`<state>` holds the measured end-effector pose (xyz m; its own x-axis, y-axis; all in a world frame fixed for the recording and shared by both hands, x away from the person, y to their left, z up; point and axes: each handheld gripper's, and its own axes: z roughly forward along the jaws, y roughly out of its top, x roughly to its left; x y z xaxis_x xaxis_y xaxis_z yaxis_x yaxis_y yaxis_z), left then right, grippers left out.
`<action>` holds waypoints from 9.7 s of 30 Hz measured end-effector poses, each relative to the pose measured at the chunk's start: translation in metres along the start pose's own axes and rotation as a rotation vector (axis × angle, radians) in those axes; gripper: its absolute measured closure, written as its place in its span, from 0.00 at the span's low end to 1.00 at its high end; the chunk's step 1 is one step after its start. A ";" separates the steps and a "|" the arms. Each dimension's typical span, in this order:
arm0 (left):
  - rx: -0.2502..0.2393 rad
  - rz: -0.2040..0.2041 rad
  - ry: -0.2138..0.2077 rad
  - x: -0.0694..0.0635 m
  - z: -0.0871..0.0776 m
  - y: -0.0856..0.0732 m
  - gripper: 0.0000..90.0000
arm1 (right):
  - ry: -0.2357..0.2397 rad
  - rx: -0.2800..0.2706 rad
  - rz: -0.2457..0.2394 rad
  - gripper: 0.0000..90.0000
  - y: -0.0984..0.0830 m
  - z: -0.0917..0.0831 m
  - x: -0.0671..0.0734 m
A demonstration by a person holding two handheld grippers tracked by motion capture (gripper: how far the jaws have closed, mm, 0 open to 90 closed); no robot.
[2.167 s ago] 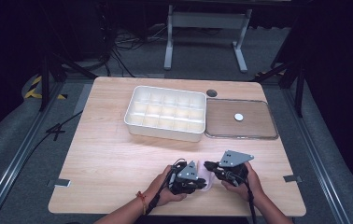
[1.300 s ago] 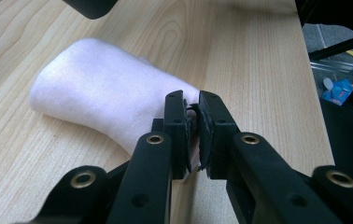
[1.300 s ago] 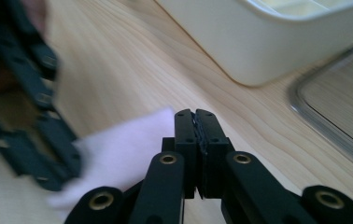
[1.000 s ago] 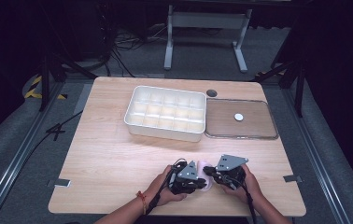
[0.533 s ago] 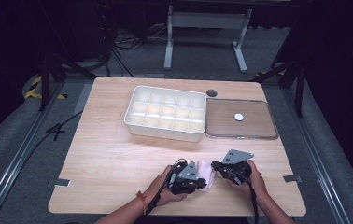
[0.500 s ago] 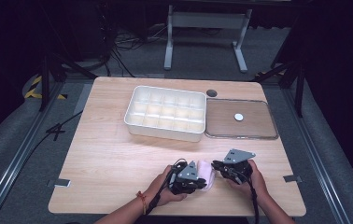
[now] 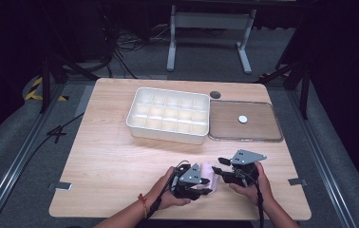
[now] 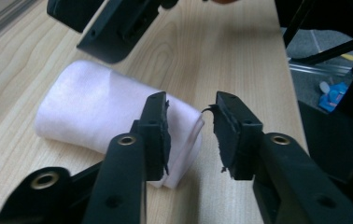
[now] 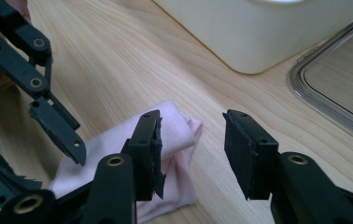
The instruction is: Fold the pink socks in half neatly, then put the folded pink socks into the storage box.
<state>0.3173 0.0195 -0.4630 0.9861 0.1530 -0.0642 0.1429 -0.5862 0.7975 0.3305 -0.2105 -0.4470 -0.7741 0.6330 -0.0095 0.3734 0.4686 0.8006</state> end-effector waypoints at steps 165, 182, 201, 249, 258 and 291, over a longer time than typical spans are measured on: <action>0.150 -0.293 0.401 0.058 -0.113 -0.106 0.11 | -0.042 -0.202 -0.111 0.81 0.084 -0.028 -0.037; 0.151 -0.293 0.402 0.058 -0.113 -0.106 0.11 | -0.062 -0.199 -0.129 0.81 0.111 -0.007 -0.047; 0.149 -0.294 0.402 0.058 -0.113 -0.106 0.11 | -0.092 -0.148 -0.144 0.81 0.126 0.021 -0.054; 0.148 -0.288 0.397 0.058 -0.113 -0.106 0.11 | -0.150 0.066 -0.224 0.80 0.119 0.081 -0.060; 0.149 -0.288 0.397 0.058 -0.113 -0.106 0.11 | -0.102 0.166 -0.276 0.79 0.116 0.091 -0.058; 0.152 -0.290 0.401 0.057 -0.112 -0.105 0.11 | 0.012 0.413 -0.286 0.84 0.130 0.116 -0.068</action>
<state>0.3494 0.1794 -0.4835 0.7983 0.6021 -0.0109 0.4457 -0.5786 0.6831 0.4907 -0.1207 -0.4124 -0.8800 0.4377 -0.1846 0.3150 0.8285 0.4629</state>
